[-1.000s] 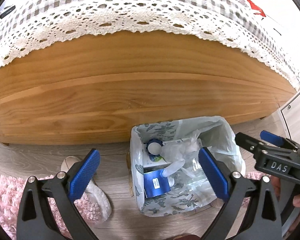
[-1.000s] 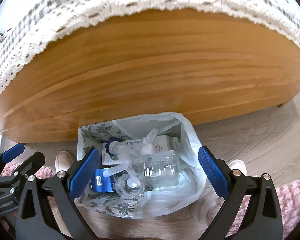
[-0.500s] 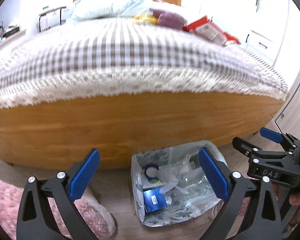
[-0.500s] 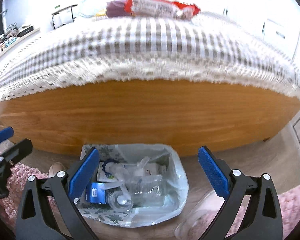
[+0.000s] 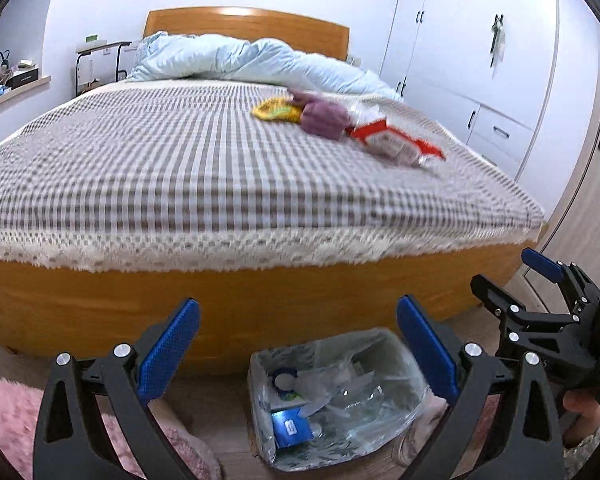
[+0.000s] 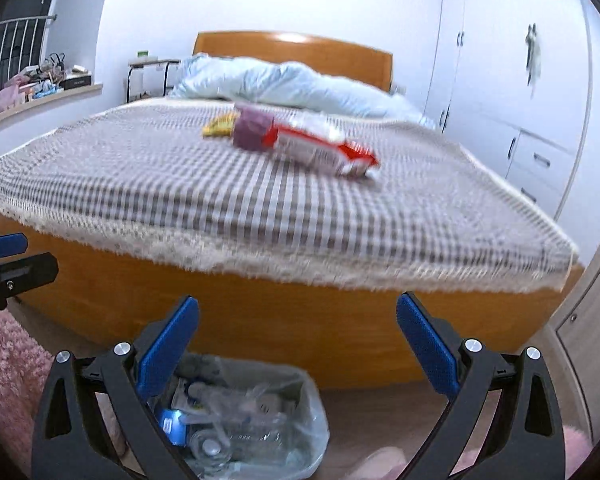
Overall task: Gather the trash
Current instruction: 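Move both tools over the bed to the pile of snack wrappers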
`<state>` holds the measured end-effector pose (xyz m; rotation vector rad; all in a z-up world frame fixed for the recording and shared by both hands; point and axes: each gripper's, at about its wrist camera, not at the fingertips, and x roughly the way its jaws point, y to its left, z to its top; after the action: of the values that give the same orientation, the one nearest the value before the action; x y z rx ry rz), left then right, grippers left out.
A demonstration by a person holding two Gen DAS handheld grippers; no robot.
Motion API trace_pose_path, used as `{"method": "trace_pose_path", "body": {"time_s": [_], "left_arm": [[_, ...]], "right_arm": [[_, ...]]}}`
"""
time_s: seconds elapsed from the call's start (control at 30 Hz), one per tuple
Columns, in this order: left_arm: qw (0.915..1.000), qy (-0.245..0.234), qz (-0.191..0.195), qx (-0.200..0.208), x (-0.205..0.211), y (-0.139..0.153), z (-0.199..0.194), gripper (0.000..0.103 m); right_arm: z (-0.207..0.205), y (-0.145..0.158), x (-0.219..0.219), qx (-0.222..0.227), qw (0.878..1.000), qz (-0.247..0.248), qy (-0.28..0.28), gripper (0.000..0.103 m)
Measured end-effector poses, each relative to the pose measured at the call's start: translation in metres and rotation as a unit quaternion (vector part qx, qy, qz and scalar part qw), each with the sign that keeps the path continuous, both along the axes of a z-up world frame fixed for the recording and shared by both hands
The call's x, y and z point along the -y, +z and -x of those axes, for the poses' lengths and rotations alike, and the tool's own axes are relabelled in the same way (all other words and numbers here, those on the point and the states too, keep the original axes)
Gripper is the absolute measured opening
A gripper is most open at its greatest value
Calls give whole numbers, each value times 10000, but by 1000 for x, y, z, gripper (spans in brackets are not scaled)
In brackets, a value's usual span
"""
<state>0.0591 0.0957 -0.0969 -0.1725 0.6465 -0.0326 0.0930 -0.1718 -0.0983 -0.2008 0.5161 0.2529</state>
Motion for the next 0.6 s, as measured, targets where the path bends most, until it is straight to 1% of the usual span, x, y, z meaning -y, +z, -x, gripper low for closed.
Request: {"method": "trace_pose_path", "body": {"time_s": [0.23,0.3,0.4,0.53,0.6], "left_arm": [[9990,-82,-23,446,2,30,-8,96],[9985,-130,44,535,1,36,-14,95],[9977,-151,5,658,3,45,-27,95],[9957,-170,-23,916,5,62,-43,95],[9934,-173,-22,1130,6,72,-49,95]], "right_arm": [[-13,29,14,410,9987,-262,-144,95],[-17,34,17,571,9975,-353,-208,95],[-30,43,21,790,9956,-456,-232,95],[-44,57,20,980,9933,-587,-159,95],[-53,64,20,1048,9921,-682,-121,95]]}}
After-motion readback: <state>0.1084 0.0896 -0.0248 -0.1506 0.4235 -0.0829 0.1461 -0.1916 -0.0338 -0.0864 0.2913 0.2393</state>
